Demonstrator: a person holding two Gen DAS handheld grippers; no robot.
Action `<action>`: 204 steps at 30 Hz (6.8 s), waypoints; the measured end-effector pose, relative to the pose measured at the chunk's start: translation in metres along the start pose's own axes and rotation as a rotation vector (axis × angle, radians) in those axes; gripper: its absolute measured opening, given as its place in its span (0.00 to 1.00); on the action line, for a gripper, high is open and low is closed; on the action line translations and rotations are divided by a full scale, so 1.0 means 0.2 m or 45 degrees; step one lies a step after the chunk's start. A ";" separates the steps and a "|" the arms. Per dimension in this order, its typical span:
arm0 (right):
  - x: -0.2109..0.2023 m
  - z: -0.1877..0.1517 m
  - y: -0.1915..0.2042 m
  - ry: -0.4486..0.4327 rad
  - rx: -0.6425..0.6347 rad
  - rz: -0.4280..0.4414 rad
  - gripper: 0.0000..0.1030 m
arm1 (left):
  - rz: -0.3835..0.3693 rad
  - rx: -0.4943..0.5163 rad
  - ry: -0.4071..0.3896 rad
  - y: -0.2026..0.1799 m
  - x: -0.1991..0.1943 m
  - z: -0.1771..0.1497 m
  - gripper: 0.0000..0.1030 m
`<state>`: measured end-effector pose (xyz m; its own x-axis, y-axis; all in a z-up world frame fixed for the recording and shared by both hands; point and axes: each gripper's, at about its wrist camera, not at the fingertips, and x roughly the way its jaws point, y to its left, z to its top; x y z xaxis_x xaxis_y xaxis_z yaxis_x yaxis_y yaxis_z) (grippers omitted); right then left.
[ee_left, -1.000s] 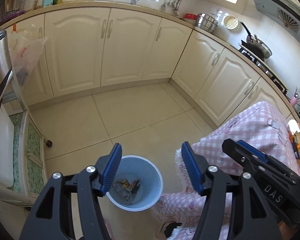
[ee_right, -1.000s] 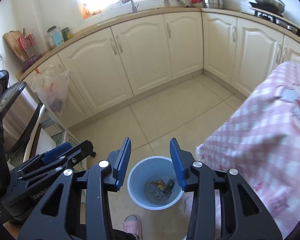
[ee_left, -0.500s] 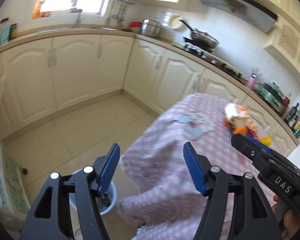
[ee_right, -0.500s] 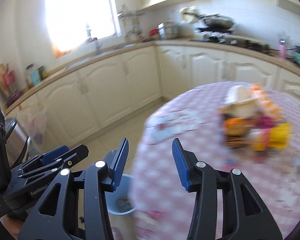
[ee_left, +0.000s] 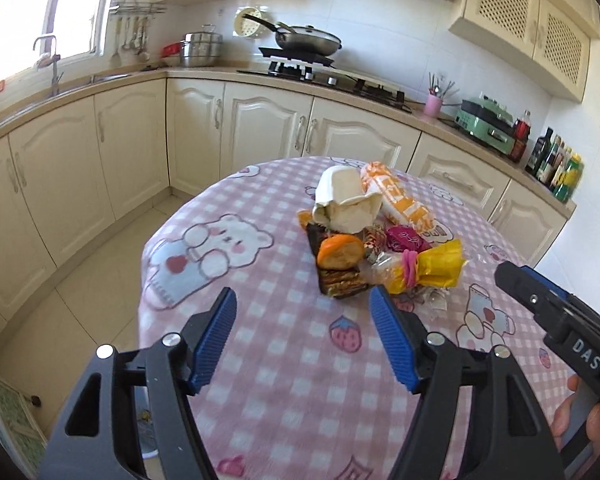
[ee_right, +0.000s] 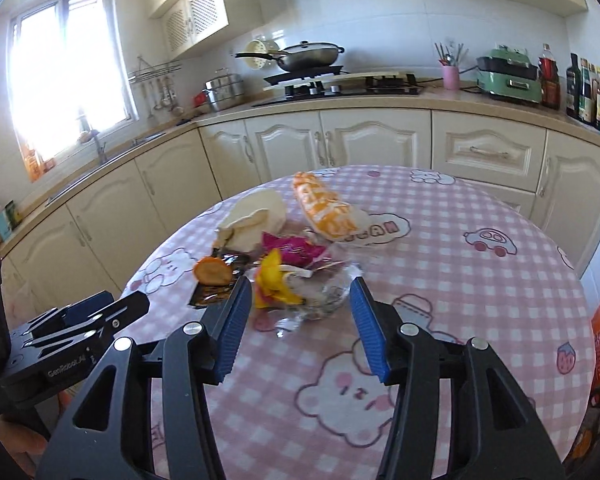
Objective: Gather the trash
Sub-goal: 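Grasp the orange slice with the left gripper while the right grasps the yellow candy bag, then carry both items over the blue bin and open both grippers, then move both tools back over the table toward the clear plastic wrapper, then grasp the dark snack bag with the left gripper while the right grasps the clear plastic wrapper, then carry both items over the blue bin and open both grippers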
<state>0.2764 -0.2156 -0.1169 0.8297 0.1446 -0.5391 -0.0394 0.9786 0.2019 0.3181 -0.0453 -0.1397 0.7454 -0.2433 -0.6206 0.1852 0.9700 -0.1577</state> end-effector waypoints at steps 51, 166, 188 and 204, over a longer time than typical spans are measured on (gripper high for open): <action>-0.05 0.16 0.59 -0.016 -0.315 0.222 0.04 | -0.217 -0.138 -0.232 0.40 -0.45 0.02 0.05; 0.34 0.00 -0.08 0.260 -0.101 -0.034 0.39 | -0.081 -0.036 0.227 -0.06 0.39 0.05 0.67; 0.19 0.02 0.11 0.193 -0.145 0.070 0.39 | -0.070 -0.035 0.144 0.07 0.13 -0.03 0.14; 0.14 -0.07 0.75 0.201 -0.358 0.224 0.39 | 0.030 -0.208 0.008 0.61 -0.34 -0.20 0.14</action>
<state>0.2854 -0.0636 -0.1135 0.7016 0.3135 -0.6399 -0.3435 0.9356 0.0817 0.2643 0.0890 -0.1478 0.7444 -0.2212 -0.6300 0.0613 0.9622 -0.2655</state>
